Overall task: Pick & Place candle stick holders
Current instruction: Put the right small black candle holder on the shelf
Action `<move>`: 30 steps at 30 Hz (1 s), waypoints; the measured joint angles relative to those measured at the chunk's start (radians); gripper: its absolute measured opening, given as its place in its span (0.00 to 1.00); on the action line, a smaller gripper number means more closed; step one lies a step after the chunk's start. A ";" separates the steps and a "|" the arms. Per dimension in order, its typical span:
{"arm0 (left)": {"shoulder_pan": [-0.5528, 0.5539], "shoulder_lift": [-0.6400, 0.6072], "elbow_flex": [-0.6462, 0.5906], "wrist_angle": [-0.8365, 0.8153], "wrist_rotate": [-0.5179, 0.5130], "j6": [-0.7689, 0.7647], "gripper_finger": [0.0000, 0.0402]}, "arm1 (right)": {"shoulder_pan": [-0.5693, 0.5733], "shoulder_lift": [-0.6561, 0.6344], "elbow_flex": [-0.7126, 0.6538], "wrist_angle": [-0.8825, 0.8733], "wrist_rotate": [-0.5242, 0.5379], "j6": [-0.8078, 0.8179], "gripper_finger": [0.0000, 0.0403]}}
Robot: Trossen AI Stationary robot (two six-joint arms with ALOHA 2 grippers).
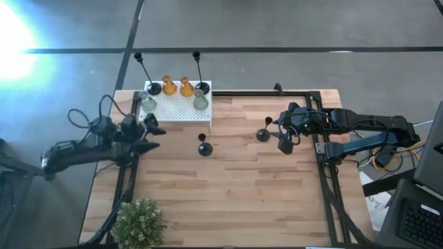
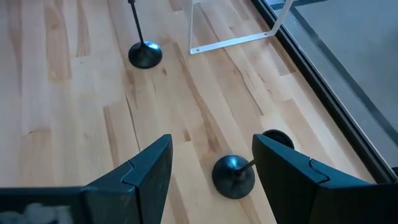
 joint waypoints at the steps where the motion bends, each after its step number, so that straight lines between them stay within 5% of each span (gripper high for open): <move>1: -0.034 0.018 0.004 0.000 -0.021 0.021 0.66 | 0.000 0.000 0.000 0.004 0.000 0.000 0.53; 8: -0.259 0.175 0.074 -0.033 -0.201 0.239 0.66 | 0.000 0.008 -0.029 0.010 0.038 0.067 0.53; 14: -0.367 0.249 0.168 -0.219 -0.453 0.305 0.66 | 0.050 0.006 -0.203 0.103 0.121 0.195 0.53; 24: -0.396 0.276 0.186 -0.242 -0.628 0.322 0.66 | 0.146 0.007 -0.519 0.616 0.443 0.337 0.45; 30: -0.395 0.301 0.185 -0.253 -0.738 0.314 0.66 | 0.116 0.013 -0.632 0.765 0.503 0.366 0.43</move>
